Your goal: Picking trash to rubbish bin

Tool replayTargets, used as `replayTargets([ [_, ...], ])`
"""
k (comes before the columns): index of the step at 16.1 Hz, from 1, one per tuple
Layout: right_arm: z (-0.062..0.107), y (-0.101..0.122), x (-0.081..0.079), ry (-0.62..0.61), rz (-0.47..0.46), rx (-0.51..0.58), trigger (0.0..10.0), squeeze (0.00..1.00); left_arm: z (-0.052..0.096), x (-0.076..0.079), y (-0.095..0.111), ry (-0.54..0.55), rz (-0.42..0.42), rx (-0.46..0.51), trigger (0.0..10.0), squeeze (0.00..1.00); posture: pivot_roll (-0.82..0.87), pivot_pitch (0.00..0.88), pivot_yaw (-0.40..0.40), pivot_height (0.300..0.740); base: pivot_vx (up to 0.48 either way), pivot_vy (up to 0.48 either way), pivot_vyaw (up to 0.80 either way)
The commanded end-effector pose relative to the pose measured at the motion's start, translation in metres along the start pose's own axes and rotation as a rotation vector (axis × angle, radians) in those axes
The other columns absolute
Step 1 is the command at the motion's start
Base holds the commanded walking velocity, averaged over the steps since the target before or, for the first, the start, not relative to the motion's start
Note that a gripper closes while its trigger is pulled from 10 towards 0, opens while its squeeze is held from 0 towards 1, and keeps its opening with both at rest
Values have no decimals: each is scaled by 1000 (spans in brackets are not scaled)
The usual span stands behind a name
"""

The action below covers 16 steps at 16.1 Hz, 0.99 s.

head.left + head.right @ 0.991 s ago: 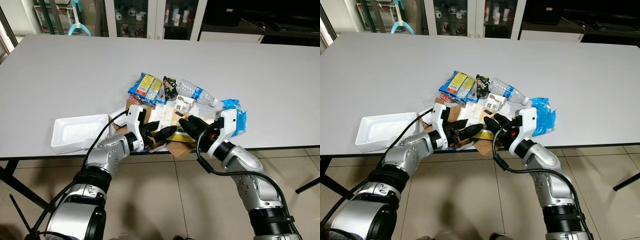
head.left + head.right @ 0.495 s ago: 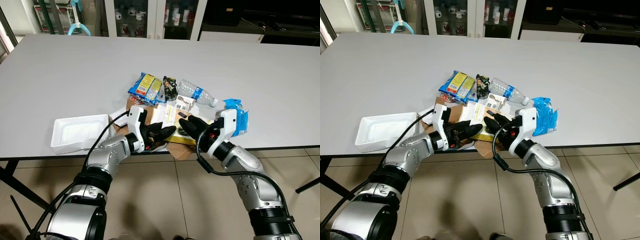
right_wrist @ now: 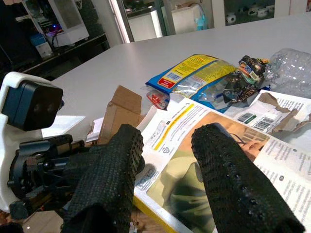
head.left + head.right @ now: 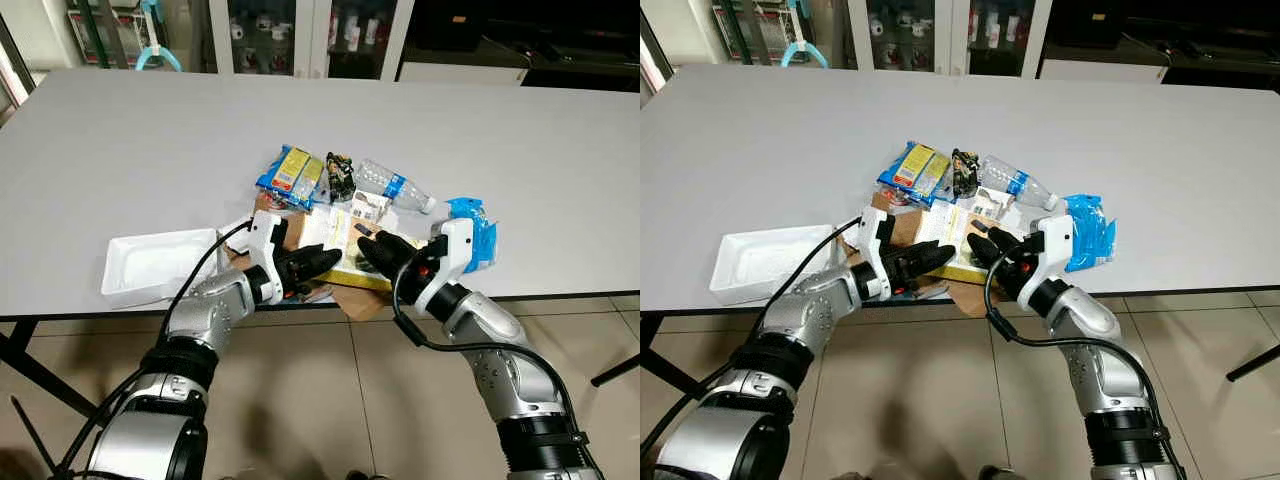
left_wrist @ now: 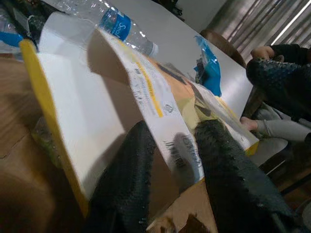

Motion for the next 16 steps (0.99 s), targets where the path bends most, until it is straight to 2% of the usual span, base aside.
replayTargets([
  [1,1,4,1,-6,1,11,10000,0,2,1,1,-16,-9,8,0,0,-76,50,-57,740,0,0,0],
  [13,1,2,0,0,-1,6,10000,0,5,3,0,-25,-1,23,0,0,-75,50,-62,740,0,0,0],
  [15,1,2,0,2,-1,5,10000,0,7,5,10,-32,9,81,0,0,-75,50,-64,740,0,0,0],
  [16,1,2,-1,2,-1,5,10000,0,8,4,13,-19,1,92,2471,0,-75,49,-64,740,0,0,0],
])
Point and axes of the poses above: a point about 5 cm out from each wrist's last joint towards the gripper, its own z axis pointing back from the gripper into the wrist, its own y axis along the axis of the wrist's last joint, x = y × z, the point moved 1 cm from there along -z, pointing out of the wrist towards the gripper, and after that the axes turned 1 degree about -z, right-handed, at the moved point
